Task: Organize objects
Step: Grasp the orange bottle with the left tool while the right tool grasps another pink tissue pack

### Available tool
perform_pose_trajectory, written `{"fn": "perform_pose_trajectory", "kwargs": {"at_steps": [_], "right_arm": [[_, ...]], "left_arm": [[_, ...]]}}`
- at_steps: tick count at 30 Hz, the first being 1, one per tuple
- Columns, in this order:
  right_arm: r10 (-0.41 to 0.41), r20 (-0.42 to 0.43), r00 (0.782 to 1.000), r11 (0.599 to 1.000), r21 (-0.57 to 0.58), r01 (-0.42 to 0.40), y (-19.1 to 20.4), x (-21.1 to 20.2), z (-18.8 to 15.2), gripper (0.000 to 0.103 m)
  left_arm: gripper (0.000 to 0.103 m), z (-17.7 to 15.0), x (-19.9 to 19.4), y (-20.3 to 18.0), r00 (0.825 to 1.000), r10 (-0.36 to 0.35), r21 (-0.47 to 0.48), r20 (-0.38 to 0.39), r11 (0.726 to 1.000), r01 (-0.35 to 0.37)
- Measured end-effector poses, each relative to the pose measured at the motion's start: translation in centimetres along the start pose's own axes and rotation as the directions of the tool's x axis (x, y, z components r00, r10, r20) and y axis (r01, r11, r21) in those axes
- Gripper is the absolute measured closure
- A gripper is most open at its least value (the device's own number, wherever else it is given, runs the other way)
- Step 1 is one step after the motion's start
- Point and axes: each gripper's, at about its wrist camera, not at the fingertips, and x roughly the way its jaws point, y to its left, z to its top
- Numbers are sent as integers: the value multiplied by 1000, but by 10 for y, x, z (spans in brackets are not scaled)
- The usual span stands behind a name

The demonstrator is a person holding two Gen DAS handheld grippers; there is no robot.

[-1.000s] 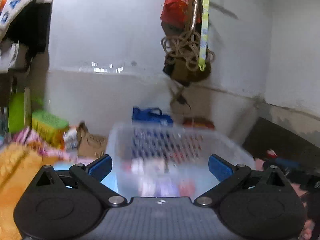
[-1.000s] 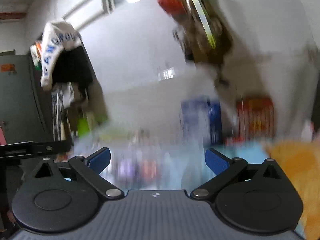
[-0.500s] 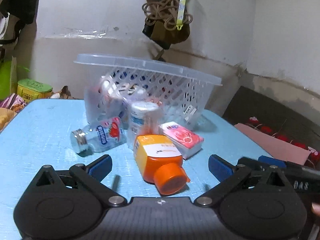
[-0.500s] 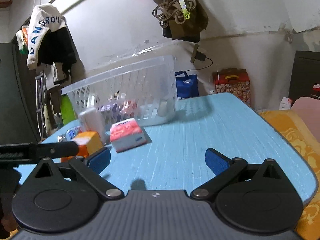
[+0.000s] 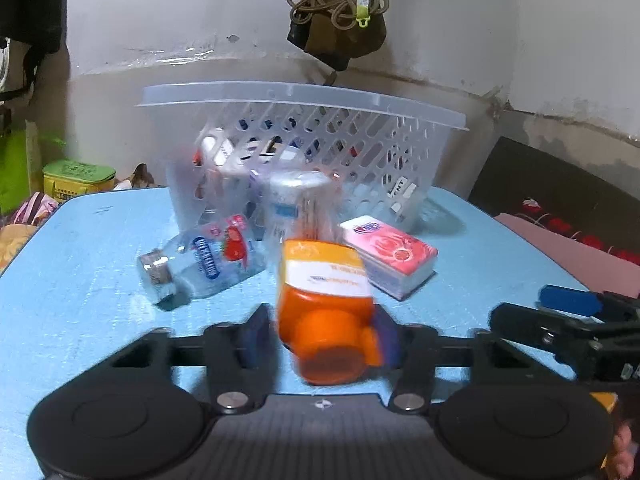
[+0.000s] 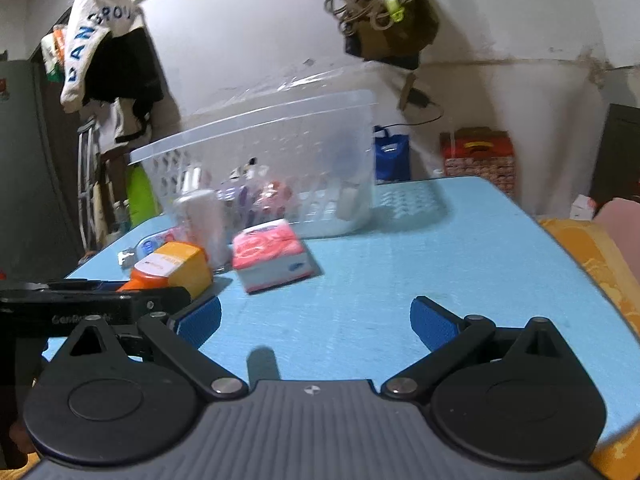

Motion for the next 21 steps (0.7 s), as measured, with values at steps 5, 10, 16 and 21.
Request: {"fn": "perform_pose_trajectory", "kwargs": {"at_steps": [5, 10, 16, 21], "right_arm": [[-15, -32, 999, 999, -45, 13, 16, 23, 21, 0], [23, -130, 991, 996, -79, -34, 33, 54, 38, 0], [-10, -166, 986, 986, -166, -19, 48, 74, 46, 9], [-4, -205, 979, 986, -165, -30, 48, 84, 44, 38]], "left_arm": [[49, -10, -17, 18, 999, 15, -10, 28, 1000, -15], [48, -14, -25, 30, 999, 26, -20, 43, 999, -25], [43, -13, -24, 35, 999, 13, -28, 44, 1000, -12], [29, -11, -19, 38, 998, 36, -36, 47, 999, -34]]}}
